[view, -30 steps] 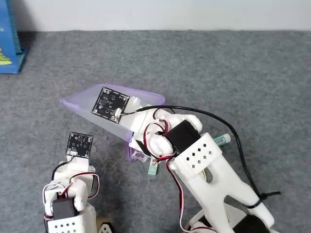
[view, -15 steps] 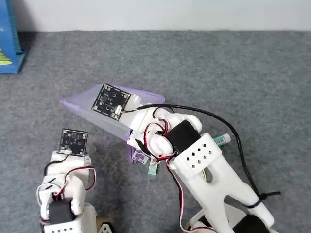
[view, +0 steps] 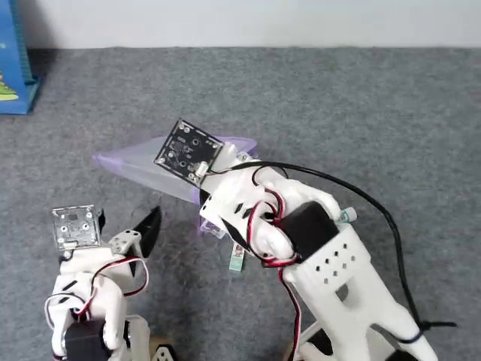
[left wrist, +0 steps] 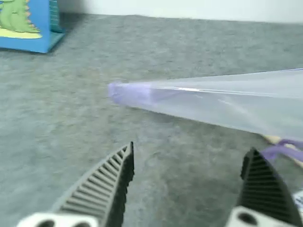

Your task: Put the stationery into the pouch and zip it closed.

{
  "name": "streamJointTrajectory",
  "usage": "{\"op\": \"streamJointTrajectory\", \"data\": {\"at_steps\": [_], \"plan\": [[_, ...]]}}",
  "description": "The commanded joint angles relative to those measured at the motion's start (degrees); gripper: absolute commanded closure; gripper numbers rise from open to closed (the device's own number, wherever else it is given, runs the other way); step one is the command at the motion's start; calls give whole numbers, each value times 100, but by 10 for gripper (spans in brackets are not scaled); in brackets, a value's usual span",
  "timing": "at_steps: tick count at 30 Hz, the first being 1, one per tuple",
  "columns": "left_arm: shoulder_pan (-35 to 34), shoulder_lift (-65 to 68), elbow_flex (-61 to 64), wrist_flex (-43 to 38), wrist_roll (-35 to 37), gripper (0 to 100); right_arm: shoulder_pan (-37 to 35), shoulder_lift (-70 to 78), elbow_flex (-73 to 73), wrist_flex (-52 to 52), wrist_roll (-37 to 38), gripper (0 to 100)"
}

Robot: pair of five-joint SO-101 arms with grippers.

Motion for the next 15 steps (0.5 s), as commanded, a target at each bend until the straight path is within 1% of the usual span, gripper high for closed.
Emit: {"op": "streamJointTrajectory", "data": {"at_steps": [1,3,6,11,15], "plan": [[624,-88,-347,-18,387,644,-57,-251,-158,-119,-70,990],[949,-88,-409,-18,615,643,-92,-251,-158,-84,-70,990],[1257,-88,-620,9,888,642,-110,-251,-149,-75,-70,990],[1521,-88,-1007,-18,958,641,-110,-251,0,-119,-70,990],[1811,-79,-919,-35,967,641,-119,-303,0,-101,-70,990]]}}
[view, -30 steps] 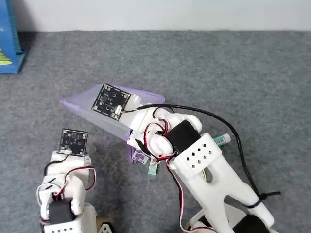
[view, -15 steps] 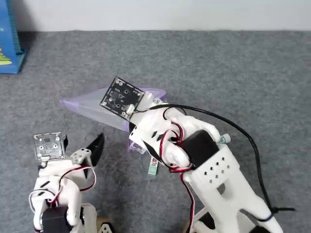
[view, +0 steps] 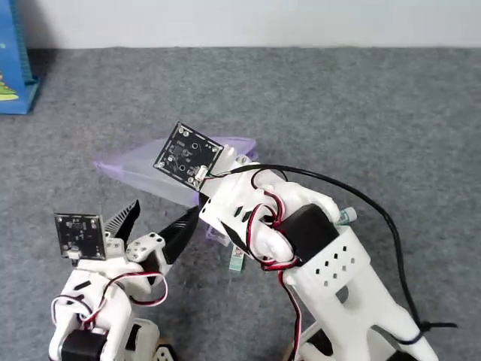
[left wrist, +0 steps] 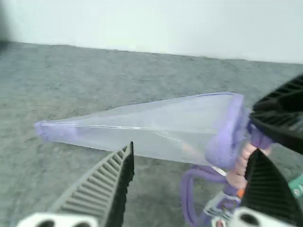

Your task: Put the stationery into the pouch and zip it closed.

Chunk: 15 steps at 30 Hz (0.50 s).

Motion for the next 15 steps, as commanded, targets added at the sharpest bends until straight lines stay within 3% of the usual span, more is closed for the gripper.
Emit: {"op": "streamJointTrajectory", "data": {"at_steps": [1,7,15], "plan": [[246,-79,-154,-114,53,642,-75,-268,-88,-84,-70,990],[255,-79,462,-765,44,643,-259,-277,-79,48,-70,990],[246,-79,848,-1055,18,644,-251,-277,-88,180,-70,990]]}}
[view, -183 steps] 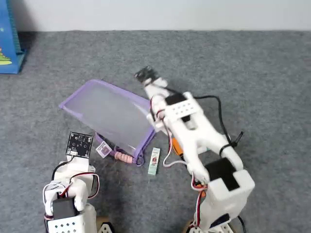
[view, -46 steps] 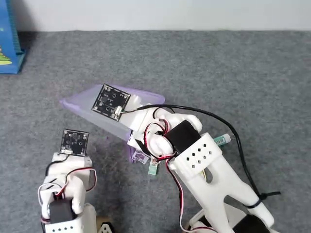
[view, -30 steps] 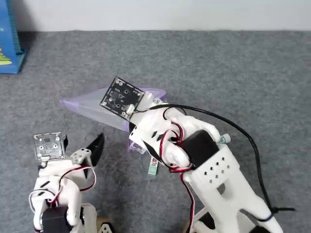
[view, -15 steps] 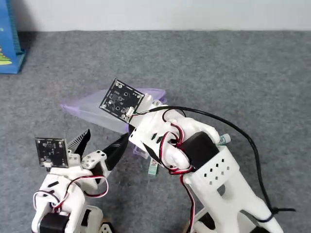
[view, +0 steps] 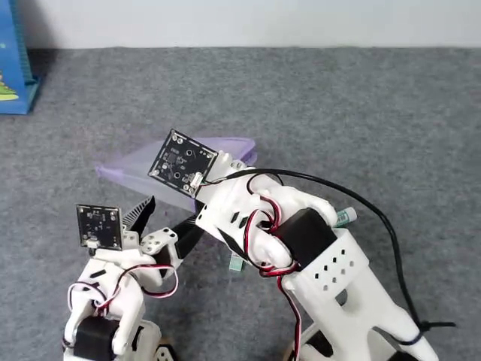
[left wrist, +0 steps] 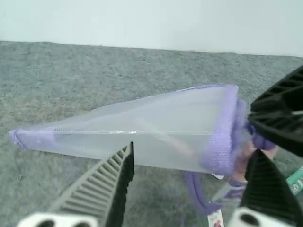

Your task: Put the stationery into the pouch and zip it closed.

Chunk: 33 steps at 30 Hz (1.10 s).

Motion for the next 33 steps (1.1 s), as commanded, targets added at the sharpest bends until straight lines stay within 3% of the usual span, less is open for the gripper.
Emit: {"op": "streamJointTrajectory", "data": {"at_steps": [1,6,17,25,30,33], "plan": [[9,-79,-31,-167,18,644,-48,-251,-79,66,-44,990],[0,-79,-13,-167,9,657,-48,-251,-79,198,-44,990],[9,-79,180,-193,-818,874,-48,-251,-88,277,-44,990],[9,-79,374,-615,-853,990,-145,-251,-97,505,-97,990],[-62,-79,356,-607,-853,987,75,-233,-88,971,-615,990],[-651,-79,356,-624,-818,987,382,-180,-70,1305,-818,989]]}}
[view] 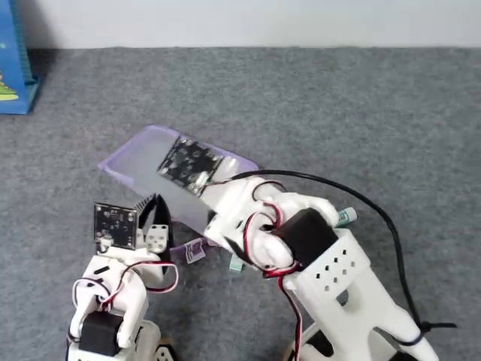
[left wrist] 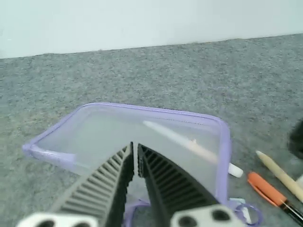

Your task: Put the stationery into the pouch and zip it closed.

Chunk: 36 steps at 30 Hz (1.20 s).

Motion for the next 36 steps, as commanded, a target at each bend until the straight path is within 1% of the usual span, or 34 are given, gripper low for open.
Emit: {"op": "streamJointTrajectory", "data": {"at_steps": [1,5,10,13,16,22,26,31,36], "plan": [[-712,-70,-84,-167,-9,987,365,-163,18,347,-220,989],[-1530,-70,-84,-158,-9,987,576,-171,800,295,-202,989],[-2207,-70,-75,62,-26,986,629,-171,1960,-479,-185,989],[-2356,-70,-66,105,-35,985,629,-163,2356,-901,-185,990],[-2338,-70,-57,105,-35,985,629,-101,2523,-1297,-176,990],[-2347,-70,-48,105,-18,985,611,989,2523,-2114,-176,990],[-2356,-70,-48,105,-9,985,620,1930,2127,-2527,-176,990],[-2356,-70,-48,105,-9,985,629,3099,1099,-2870,-176,990],[-2356,-70,-40,105,-9,985,629,3987,-202,-2695,-176,987]]}}
